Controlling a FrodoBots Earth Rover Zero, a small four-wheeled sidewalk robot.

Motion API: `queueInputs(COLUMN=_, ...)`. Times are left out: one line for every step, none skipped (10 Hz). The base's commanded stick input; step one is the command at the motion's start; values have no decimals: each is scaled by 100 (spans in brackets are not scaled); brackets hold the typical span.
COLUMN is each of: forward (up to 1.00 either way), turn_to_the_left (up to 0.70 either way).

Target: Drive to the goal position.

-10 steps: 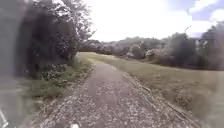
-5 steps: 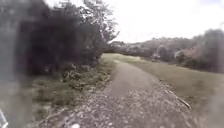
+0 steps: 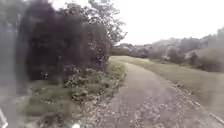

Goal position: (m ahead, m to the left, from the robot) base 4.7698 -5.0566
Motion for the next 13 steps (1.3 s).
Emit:
queueInputs(forward=100, turn_to_the_left=0)
queueInputs(forward=100, turn_to_the_left=0)
queueInputs(forward=100, turn_to_the_left=0)
queueInputs(forward=96, turn_to_the_left=-39)
queueInputs(forward=53, turn_to_the_left=-67)
queueInputs(forward=9, turn_to_the_left=-94)
queueInputs(forward=0, turn_to_the_left=-96)
queueInputs(forward=0, turn_to_the_left=-91)
queueInputs(forward=-25, turn_to_the_left=0)
queueInputs(forward=-66, turn_to_the_left=0)
queueInputs(forward=-100, turn_to_the_left=0)
queueInputs(forward=-100, turn_to_the_left=0)
queueInputs(forward=-100, turn_to_the_left=0)
